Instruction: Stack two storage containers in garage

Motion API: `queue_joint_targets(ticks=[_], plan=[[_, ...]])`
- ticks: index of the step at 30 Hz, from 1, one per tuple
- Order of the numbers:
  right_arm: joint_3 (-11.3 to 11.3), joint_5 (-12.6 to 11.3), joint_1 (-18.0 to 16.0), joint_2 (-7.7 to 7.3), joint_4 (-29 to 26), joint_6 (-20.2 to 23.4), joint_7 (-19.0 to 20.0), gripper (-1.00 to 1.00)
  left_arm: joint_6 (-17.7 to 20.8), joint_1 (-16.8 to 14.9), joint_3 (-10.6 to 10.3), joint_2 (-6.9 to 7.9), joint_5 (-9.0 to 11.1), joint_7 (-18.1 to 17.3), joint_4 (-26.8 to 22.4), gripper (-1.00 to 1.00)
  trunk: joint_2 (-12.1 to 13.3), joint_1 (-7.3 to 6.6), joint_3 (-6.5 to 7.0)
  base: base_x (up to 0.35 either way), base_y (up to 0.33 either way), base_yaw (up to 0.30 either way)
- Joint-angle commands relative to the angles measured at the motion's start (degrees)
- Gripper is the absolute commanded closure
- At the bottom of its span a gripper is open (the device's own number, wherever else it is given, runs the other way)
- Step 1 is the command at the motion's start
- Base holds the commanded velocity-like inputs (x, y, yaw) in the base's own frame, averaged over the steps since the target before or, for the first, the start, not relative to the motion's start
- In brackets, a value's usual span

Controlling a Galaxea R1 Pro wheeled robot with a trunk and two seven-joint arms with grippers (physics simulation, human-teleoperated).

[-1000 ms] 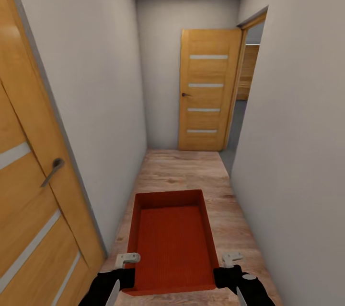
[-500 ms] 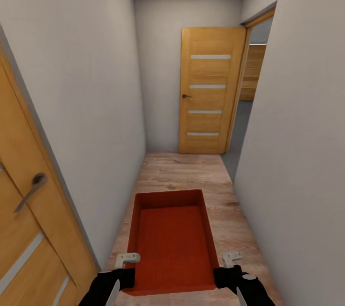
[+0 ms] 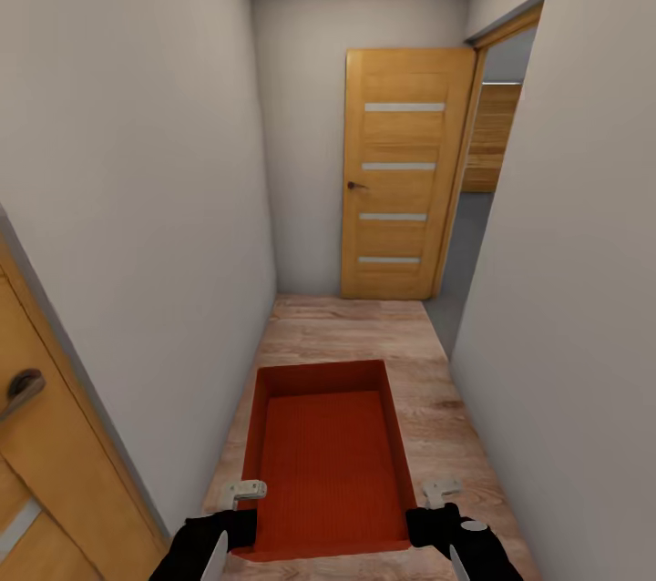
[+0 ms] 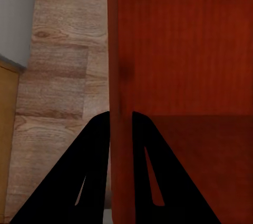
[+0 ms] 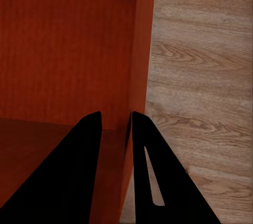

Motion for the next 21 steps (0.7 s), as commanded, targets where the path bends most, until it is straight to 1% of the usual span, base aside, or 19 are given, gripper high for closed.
queue_joint_targets(ticks=[1, 21], plan=[[-0.13, -1.0, -0.02, 1.74, -0.04, 0.45, 1.22, 1.0, 0.04, -0.05, 0.47, -0.08, -1.84, 0.32, -0.23, 1.0, -0.12, 0.07, -0.13, 0.325, 0.0, 0.0], [-0.13, -0.94, -0.02, 1.77, -0.04, 0.45, 1.25, 1.0, 0.04, -0.05, 0.47, -0.08, -1.84, 0.32, -0.23, 1.0, -0.12, 0.07, -0.13, 0.325, 0.0, 0.0]])
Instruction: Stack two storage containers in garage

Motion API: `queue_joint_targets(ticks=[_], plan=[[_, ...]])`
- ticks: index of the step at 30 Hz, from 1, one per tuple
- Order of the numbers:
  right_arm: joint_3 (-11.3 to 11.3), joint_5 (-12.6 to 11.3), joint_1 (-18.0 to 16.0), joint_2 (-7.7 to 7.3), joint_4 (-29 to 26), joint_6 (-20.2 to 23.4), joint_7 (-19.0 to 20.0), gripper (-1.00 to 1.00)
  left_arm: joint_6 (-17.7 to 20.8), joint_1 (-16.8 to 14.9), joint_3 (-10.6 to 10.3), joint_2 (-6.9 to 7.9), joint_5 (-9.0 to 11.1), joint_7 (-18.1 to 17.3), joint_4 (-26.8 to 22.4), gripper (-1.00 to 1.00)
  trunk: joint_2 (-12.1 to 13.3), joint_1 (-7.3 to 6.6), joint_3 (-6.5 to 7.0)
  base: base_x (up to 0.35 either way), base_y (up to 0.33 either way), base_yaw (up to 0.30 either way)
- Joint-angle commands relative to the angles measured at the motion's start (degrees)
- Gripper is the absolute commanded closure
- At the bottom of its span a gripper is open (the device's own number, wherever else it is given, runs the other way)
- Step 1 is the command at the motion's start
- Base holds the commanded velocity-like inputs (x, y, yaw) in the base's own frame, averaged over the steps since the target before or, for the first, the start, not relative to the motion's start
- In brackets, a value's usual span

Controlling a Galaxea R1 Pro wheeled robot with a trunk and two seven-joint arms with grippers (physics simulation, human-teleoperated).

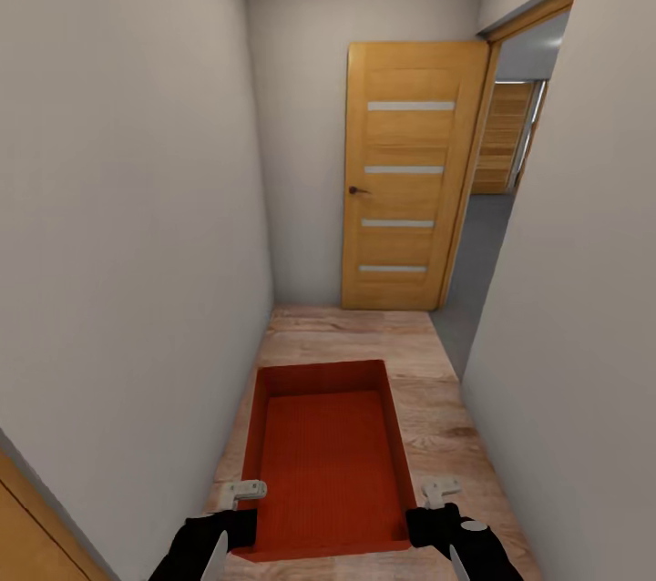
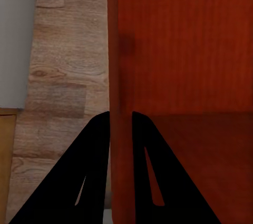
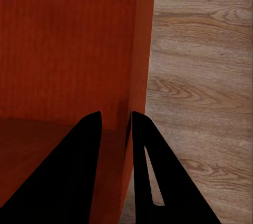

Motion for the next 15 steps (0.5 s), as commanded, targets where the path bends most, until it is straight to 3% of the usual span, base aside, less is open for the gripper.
queue_joint_targets(ticks=[1, 15], plan=[[-0.13, -0.88, -0.02, 1.76, -0.04, 0.46, 1.27, 1.0, 0.04, -0.05, 0.47, -0.08, -1.84, 0.32, -0.23, 1.0, -0.12, 0.07, -0.13, 0.325, 0.0, 0.0], [-0.13, -0.86, -0.02, 1.75, -0.04, 0.46, 1.27, 1.0, 0.04, -0.05, 0.47, -0.08, -1.84, 0.32, -0.23, 1.0, -0.12, 0.07, -0.13, 0.325, 0.0, 0.0]])
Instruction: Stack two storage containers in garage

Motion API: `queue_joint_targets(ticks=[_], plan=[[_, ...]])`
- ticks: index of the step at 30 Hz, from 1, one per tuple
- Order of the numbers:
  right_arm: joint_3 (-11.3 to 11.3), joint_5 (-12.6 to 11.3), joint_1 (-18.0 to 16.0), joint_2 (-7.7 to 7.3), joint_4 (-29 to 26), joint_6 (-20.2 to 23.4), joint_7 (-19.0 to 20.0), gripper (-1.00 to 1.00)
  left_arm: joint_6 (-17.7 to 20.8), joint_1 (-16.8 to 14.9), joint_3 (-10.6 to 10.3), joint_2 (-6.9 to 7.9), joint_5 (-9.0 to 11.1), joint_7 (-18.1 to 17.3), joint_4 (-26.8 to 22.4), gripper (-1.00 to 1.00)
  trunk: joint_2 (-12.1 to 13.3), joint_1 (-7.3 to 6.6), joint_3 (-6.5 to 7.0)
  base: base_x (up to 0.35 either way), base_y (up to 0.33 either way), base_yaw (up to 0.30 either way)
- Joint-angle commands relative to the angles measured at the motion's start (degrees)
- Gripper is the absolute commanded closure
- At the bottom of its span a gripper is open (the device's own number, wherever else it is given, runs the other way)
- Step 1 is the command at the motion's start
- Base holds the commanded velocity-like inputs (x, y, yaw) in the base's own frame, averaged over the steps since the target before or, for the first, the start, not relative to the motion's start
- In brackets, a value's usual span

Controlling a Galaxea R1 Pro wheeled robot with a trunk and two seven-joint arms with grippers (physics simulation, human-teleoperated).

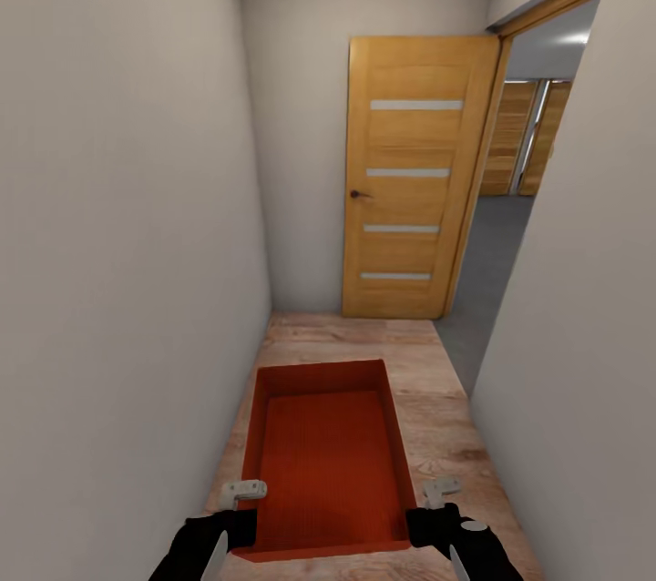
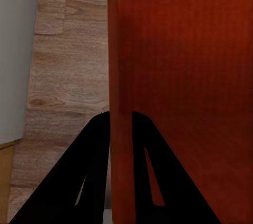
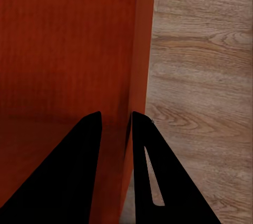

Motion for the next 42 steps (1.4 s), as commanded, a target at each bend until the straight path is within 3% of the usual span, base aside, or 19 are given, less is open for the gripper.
queue_joint_targets(ticks=[1, 42], plan=[[-0.13, -0.85, -0.02, 1.74, -0.05, 0.45, 1.27, 1.0, 0.04, -0.05, 0.47, -0.08, -1.84, 0.32, -0.23, 1.0, -0.12, 0.07, -0.13, 0.325, 0.0, 0.0], [-0.13, -0.93, -0.02, 1.77, -0.05, 0.45, 1.27, 1.0, 0.04, -0.05, 0.47, -0.08, -1.84, 0.32, -0.23, 1.0, -0.12, 0.07, -0.13, 0.325, 0.0, 0.0]])
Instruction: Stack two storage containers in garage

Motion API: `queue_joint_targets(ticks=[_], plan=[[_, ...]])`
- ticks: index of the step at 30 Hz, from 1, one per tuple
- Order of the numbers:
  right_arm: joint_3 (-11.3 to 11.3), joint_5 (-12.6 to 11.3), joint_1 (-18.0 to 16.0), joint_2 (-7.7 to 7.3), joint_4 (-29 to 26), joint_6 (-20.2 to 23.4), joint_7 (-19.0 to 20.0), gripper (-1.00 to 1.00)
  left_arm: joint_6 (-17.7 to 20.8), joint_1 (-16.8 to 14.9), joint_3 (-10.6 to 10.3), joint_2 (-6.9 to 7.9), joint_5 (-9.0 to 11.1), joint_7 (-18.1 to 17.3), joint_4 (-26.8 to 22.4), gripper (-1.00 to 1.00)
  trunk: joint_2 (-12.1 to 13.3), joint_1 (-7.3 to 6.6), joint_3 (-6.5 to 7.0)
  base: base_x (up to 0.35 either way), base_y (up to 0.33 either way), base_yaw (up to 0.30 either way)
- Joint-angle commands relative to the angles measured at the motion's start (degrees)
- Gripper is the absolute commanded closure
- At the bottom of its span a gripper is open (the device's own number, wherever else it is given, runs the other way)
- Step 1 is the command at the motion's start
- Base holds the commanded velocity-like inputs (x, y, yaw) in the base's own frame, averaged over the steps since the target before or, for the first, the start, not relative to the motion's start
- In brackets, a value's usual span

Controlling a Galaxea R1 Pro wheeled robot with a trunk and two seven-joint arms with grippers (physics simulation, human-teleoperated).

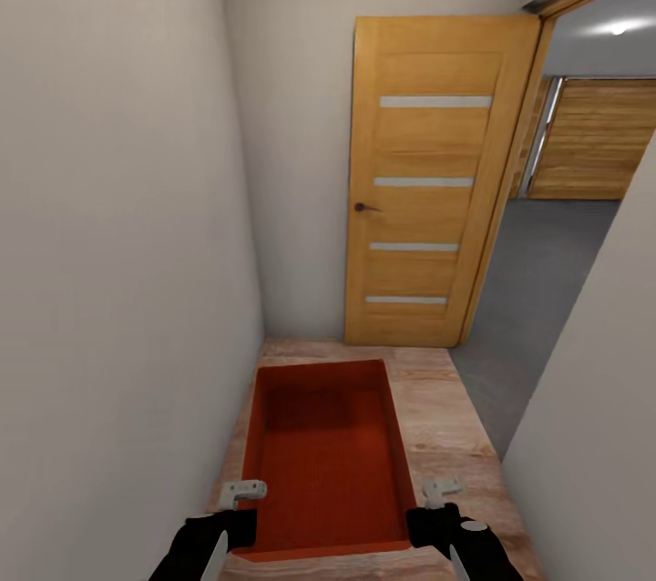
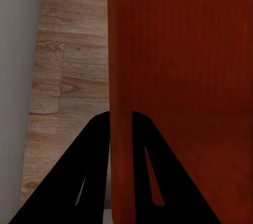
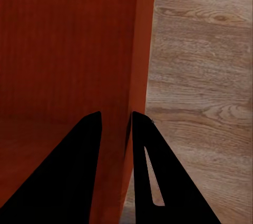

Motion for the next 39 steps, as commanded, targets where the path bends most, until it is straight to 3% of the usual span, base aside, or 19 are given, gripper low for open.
queue_joint_targets(ticks=[1, 21, 29, 39], plan=[[-0.13, -1.0, -0.02, 1.75, -0.04, 0.45, 1.26, 1.0, 0.04, -0.05, 0.47, -0.08, -1.84, 0.32, -0.23, 1.0, -0.12, 0.07, -0.13, 0.325, 0.0, 0.0], [-0.13, -0.97, -0.02, 1.75, -0.04, 0.45, 1.26, 1.0, 0.04, -0.05, 0.47, -0.08, -1.84, 0.32, -0.23, 1.0, -0.12, 0.07, -0.09, 0.325, 0.0, -0.022], [-0.13, -0.95, -0.02, 1.74, -0.04, 0.45, 1.26, 1.0, 0.04, -0.05, 0.47, -0.08, -1.84, 0.32, -0.23, 1.0, -0.12, 0.07, 0.04, 0.326, 0.0, -0.194], [-0.13, -0.91, -0.02, 1.76, -0.04, 0.45, 1.26, 1.0, 0.04, -0.05, 0.47, -0.08, -1.84, 0.32, -0.23, 1.0, -0.12, 0.07, 0.07, 0.325, 0.0, -0.027]])
